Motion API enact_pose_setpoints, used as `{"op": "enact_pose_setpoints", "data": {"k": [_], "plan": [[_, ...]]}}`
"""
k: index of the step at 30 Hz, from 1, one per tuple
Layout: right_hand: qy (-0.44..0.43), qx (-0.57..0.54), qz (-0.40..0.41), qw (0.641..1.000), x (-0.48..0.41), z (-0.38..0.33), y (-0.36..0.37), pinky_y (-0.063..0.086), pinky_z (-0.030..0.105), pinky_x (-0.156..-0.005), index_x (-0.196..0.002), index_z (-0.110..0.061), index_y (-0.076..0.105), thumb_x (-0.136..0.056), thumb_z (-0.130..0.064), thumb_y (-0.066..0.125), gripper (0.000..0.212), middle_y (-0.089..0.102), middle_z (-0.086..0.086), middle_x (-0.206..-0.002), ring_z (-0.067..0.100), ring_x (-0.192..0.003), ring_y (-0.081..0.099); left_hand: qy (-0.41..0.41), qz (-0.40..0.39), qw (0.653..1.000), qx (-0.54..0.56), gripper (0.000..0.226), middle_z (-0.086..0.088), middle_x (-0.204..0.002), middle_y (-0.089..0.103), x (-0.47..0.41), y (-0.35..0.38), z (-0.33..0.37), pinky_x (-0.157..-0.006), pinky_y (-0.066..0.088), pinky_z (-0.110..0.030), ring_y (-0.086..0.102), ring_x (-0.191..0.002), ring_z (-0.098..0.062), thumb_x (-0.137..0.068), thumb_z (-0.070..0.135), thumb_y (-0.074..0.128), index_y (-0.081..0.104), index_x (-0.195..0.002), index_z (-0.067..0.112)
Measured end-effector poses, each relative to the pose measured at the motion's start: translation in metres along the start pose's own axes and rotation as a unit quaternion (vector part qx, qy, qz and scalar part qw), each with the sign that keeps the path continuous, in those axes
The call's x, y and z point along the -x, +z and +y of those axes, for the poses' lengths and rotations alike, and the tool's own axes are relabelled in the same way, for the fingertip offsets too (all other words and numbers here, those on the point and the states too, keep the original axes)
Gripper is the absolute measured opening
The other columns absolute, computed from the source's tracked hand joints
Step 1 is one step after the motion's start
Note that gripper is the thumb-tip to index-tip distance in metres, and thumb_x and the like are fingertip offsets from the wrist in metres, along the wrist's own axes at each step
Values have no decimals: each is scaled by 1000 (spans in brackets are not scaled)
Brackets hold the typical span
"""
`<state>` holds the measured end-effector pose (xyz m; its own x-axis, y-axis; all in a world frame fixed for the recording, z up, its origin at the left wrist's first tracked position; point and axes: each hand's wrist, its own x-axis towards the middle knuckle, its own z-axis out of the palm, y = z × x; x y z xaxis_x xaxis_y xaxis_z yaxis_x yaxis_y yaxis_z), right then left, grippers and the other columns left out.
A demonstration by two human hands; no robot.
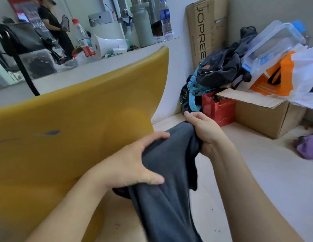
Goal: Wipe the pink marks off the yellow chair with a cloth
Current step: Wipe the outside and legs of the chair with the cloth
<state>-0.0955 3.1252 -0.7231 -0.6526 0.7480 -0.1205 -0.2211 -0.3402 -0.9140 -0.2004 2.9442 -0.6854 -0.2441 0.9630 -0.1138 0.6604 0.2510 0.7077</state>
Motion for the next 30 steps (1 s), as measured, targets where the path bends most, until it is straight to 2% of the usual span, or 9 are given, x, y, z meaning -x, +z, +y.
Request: {"op": "enact_pose_setpoints", "data": {"k": [3, 6, 9, 13, 17, 21, 24, 27, 30], "plan": [[-17, 74, 39, 996, -2, 13, -2, 38, 28, -53, -69, -13, 55, -94, -37, 58, 35, 47, 4, -60, 16, -56, 44, -20, 130, 951, -279, 59, 22, -103, 51, 5, 7, 9, -84, 43, -18, 54, -100, -4, -73, 29, 71, 49, -120, 57], [-28, 259, -16, 965, 4, 12, 0, 46, 31, -69, -74, -15, 69, -79, -63, 63, 49, 64, 3, -76, 16, -74, 58, 10, 238, 936, -260, 19, 15, -91, 52, 3, 3, 1, -77, 41, -23, 55, -90, -9, -80, 29, 66, 70, -97, 36], [-47, 396, -175, 900, 17, -17, -1, 39, 33, -103, -120, -41, 62, -56, -76, 71, 74, 51, -16, -132, 2, -124, 45, 26, 281, 932, -229, 11, 12, -96, 43, -1, -2, -2, -83, 37, -24, 42, -93, -6, -84, 26, 62, 68, -77, 19], [-36, 275, -396, 875, 32, -31, 18, 48, 34, -100, -135, -52, 38, -67, -30, 87, 87, 55, -9, -135, 7, -123, 55, 10, 360, 883, -299, 34, 11, -80, 44, 0, -1, 22, -68, 30, -27, 40, -84, -14, -87, 39, 40, 49, -59, 21], [-62, 61, -373, 924, 25, -4, 28, 58, 39, -72, -116, -24, 50, -81, 1, 71, 47, 67, 18, -95, 31, -80, 66, -44, 332, 899, -282, 24, 5, -79, 63, 3, -6, 53, -69, 36, -33, 57, -84, -24, -91, 42, 39, 57, -87, 26], [-86, -135, -135, 978, -11, 0, 14, 57, 28, -68, -106, -14, 60, -88, 5, 53, 27, 70, 2, -85, 13, -68, 67, 116, 388, 834, -375, 27, 13, -93, 70, 16, -31, 96, -73, 53, -37, 64, -84, -16, -88, 41, 47, 62, -109, 36], [-185, -92, -13, 978, -24, -13, 32, 54, 30, -67, -86, -21, 59, -96, -12, 47, 18, 63, -1, -74, 14, -65, 60, 62, 387, 774, -498, 32, 5, -108, 68, 11, -84, 108, -81, 50, -40, 58, -101, -21, -94, 44, 39, 65, -111, 34], [-297, 70, 211, 929, -32, -12, 83, 45, 24, -64, -72, -15, 54, -89, -14, 52, 17, 56, 13, -82, 15, -70, 50, -72, 278, 838, -464, 42, 5, -129, 60, 6, -116, 93, -94, 44, -37, 53, -115, -21, -93, 54, 40, 49, -132, 41], [-319, 144, 288, 892, -27, 8, 131, 48, 35, -76, -104, -10, 66, -85, -12, 56, 22, 55, 6, -104, 22, -89, 52, -27, 275, 873, -402, 42, 13, -133, 56, 3, -118, 81, -98, 38, -27, 49, -123, -13, -91, 49, 48, 51, -132, 41]]}}
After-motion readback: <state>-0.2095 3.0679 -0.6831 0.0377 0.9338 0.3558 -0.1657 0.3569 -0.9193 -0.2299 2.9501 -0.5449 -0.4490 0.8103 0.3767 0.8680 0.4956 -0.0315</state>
